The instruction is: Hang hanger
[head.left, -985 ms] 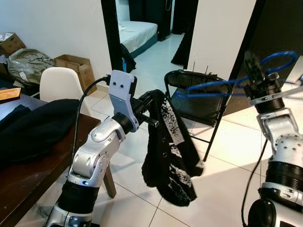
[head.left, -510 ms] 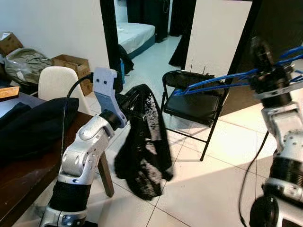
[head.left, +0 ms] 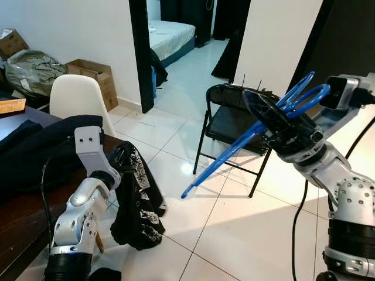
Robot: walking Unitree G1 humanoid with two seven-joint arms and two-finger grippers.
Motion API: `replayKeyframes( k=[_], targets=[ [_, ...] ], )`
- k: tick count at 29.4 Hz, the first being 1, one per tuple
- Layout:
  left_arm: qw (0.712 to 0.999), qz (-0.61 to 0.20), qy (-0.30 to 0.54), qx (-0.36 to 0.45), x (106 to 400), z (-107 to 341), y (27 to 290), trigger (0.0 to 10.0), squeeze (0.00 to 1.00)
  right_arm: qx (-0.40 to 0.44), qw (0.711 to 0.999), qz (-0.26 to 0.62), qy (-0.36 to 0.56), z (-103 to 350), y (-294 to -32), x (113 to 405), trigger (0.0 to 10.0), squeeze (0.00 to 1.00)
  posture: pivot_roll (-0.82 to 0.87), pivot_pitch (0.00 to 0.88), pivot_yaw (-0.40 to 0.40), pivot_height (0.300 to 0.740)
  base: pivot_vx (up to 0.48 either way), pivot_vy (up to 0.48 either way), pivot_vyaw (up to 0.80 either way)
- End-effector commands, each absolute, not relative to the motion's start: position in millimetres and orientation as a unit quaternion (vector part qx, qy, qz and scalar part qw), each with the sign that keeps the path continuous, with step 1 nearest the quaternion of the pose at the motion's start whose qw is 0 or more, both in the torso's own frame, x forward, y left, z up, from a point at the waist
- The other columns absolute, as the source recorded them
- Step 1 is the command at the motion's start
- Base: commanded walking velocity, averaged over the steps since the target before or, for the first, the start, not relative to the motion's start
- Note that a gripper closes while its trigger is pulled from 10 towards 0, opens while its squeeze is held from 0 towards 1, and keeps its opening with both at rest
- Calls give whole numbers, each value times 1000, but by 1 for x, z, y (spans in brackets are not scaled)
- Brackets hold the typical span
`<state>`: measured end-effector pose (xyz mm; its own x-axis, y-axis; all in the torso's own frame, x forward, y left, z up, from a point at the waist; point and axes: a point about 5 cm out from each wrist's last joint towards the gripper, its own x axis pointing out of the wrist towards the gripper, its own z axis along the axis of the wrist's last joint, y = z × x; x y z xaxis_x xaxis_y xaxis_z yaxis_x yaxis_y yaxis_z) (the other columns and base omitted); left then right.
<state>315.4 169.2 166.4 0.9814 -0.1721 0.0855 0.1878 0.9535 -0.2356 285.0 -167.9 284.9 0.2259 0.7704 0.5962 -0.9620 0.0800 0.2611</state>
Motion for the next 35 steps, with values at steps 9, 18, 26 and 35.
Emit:
replayKeyframes(
  k=[9,18,26,35],
  targets=[
    [985,-113,-68,-114,315,173,156,10000,0,243,884,373,-147,279,-157,347,10000,0,54,1,-53,735,0,0,0],
    [984,-117,-70,-115,315,173,156,10000,0,296,893,297,-164,288,-162,363,10000,0,63,6,-49,735,0,0,0],
    [983,-120,-74,-115,315,174,155,10000,0,293,894,293,-171,288,-155,366,10000,0,61,11,-49,735,0,0,0],
    [983,-123,-74,-113,314,174,155,10000,0,287,870,358,-179,291,-138,359,10000,0,69,16,-49,735,0,0,533]
  ],
)
